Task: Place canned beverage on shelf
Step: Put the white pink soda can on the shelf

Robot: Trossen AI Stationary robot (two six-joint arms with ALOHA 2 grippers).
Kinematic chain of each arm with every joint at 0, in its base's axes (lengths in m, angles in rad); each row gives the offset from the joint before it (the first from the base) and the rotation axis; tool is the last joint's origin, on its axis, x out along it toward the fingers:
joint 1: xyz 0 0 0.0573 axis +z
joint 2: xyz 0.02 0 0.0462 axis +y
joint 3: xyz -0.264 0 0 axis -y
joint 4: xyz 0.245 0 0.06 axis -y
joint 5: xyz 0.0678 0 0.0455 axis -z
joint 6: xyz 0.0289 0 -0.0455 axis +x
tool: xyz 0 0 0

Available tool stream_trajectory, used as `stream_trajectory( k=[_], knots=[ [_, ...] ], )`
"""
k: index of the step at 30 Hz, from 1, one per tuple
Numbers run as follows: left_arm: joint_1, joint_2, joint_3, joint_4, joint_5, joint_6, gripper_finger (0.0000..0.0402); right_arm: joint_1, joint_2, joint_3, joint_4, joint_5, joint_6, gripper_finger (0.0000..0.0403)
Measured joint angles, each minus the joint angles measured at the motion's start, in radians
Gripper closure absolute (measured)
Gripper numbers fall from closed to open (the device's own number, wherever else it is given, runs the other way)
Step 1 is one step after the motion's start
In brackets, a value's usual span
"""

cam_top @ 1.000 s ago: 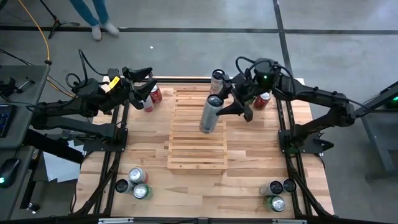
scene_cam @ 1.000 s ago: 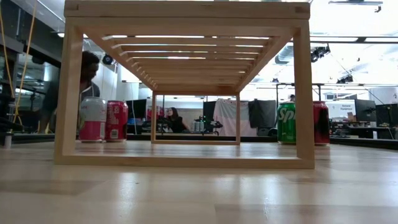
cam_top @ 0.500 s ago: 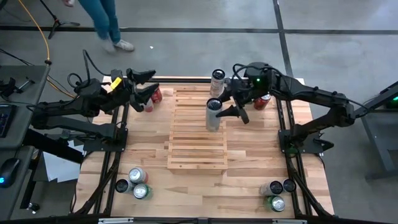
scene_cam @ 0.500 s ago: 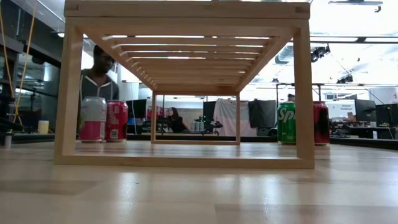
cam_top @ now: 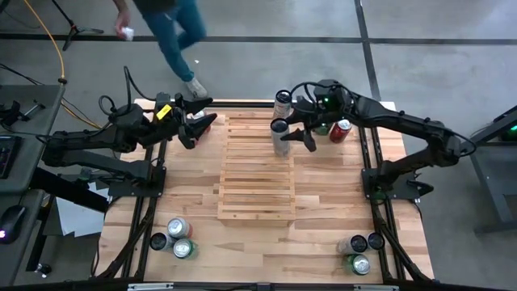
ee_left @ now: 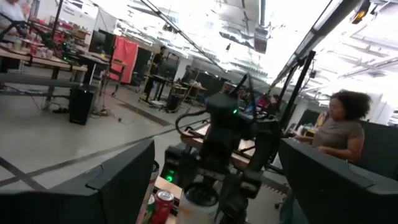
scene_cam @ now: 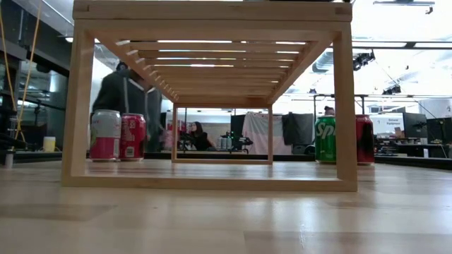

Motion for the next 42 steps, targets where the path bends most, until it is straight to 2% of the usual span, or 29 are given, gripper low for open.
stream_trajectory(
  k=[3, 14, 21, 24, 29, 35, 42],
  knots=[
    [0.0, -0.004, 0.0, 0.001, 0.0, 0.0, 0.0067, -0.012, -0.008, -0.029, 0.038, -0.055, 0.019, 0.0198],
    [0.0, 0.017, 0.0, 0.002, -0.006, 0.001, 0.0067, -0.042, -0.034, -0.033, 0.126, -0.037, 0.025, 0.0198],
    [0.0, 0.025, -0.001, -0.004, -0.006, 0.034, 0.0067, 0.015, -0.034, -0.033, 0.162, -0.049, 0.042, 0.0198],
    [0.0, 0.024, -0.001, 0.002, -0.008, 0.036, 0.0067, 0.034, -0.032, -0.033, 0.166, -0.017, 0.037, 0.0198],
    [0.0, 0.033, -0.001, 0.0, -0.009, 0.037, 0.0067, 0.062, -0.031, -0.052, 0.166, 0.106, 0.006, 0.0198],
    [0.0, 0.035, 0.0, 0.001, -0.009, 0.037, 0.0067, 0.054, -0.03, -0.096, 0.167, 0.195, -0.009, 0.0198],
    [0.0, 0.035, 0.0, -0.001, -0.009, 0.037, 0.0067, 0.026, -0.032, -0.128, 0.21, 0.197, -0.003, 0.0198]
  ],
)
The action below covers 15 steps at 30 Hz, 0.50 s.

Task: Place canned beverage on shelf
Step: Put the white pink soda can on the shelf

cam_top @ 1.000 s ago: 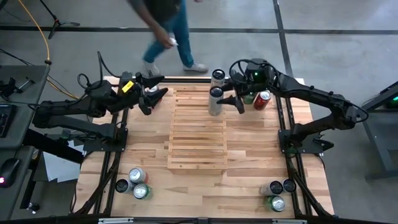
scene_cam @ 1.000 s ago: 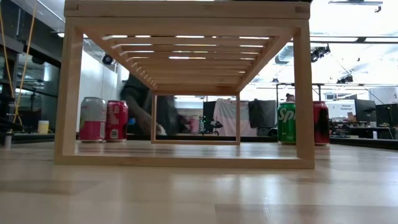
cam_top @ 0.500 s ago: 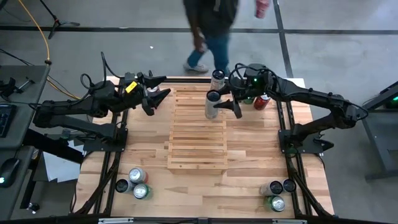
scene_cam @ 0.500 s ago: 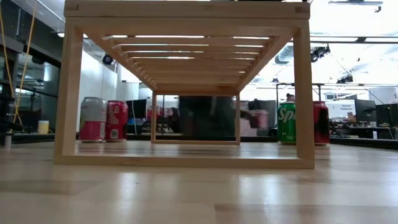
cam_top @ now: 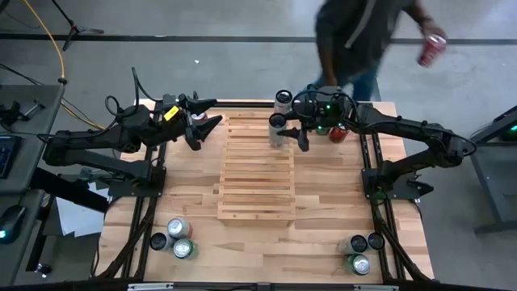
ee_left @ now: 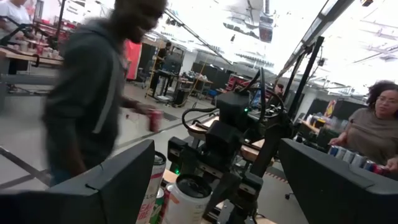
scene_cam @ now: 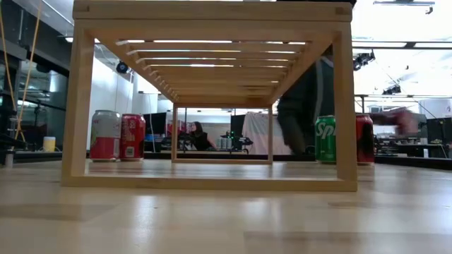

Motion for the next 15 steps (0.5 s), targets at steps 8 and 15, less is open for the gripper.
stream_trajectory(
  k=[8, 15],
  knots=[
    [0.0, 0.0, 0.0, 0.0, -0.027, 0.0, 0.0067, 0.0, 0.0, 0.0, -0.004, -0.001, -0.026, 0.0198],
    [0.0, 0.0, 0.0, 0.0, -0.039, 0.0, 0.0067, 0.0, -0.001, 0.0, -0.004, 0.034, -0.033, 0.0198]
  ],
)
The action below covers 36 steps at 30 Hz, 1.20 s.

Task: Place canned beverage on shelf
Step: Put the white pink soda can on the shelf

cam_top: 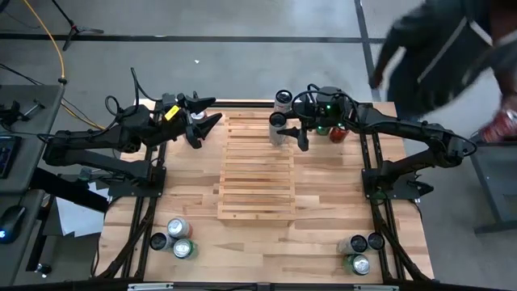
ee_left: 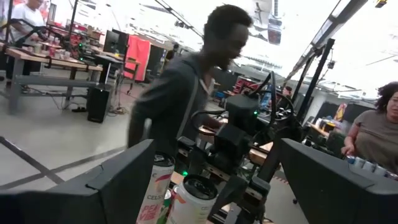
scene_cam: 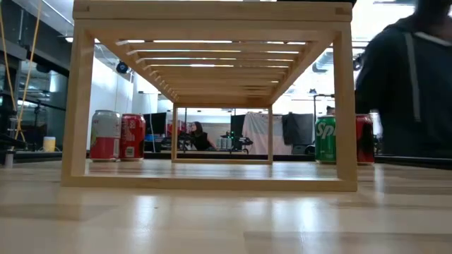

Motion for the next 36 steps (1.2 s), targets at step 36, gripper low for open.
stream_trajectory(
  k=[36],
  knots=[
    [0.0, 0.0, 0.0, 0.0, 0.003, 0.0, 0.0067, -0.005, -0.006, 0.001, -0.031, 0.025, 0.029, 0.0135]
  ],
)
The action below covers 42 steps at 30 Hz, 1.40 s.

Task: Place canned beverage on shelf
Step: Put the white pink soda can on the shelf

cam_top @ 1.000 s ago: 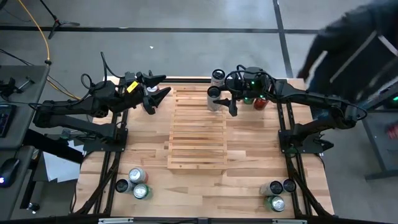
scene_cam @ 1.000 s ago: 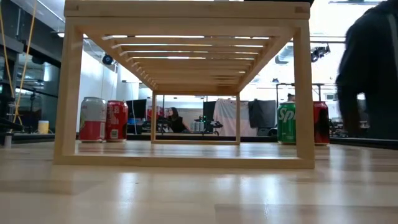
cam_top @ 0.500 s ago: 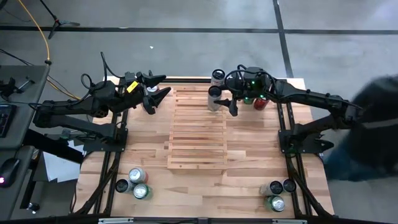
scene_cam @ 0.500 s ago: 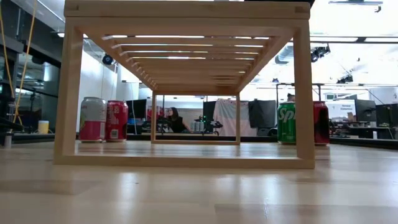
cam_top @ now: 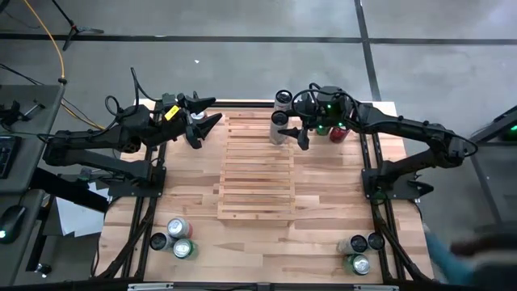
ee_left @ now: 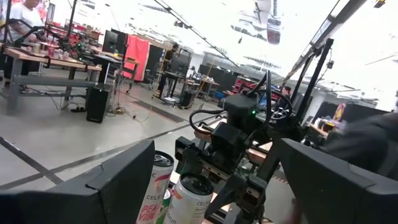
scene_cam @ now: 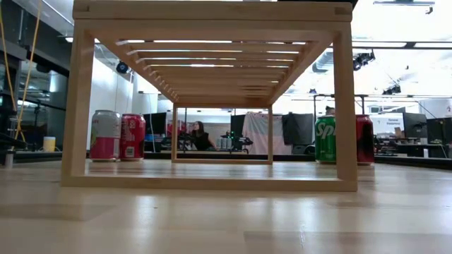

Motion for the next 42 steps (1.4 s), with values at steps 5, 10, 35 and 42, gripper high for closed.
stream_trajectory(
  k=[5, 10, 35, 42],
  knots=[
    [0.0, 0.0, 0.0, 0.0, 0.0, 0.0, 0.0067, 0.0, 0.0, 0.0, 0.0, 0.0, 0.004, 0.0134],
    [0.0, 0.0, 0.0, 0.0, 0.0, 0.0, 0.0067, 0.0, 0.0, 0.0, 0.0, 0.0, 0.004, 0.0134],
    [0.0, -0.004, 0.0, 0.001, -0.002, 0.035, 0.0067, 0.001, 0.0, 0.068, -0.126, 0.027, 0.026, 0.0033],
    [0.0, -0.013, -0.001, -0.003, -0.002, 0.038, 0.0067, -0.002, 0.0, 0.194, -0.333, 0.027, 0.015, 0.0025]
  ],
)
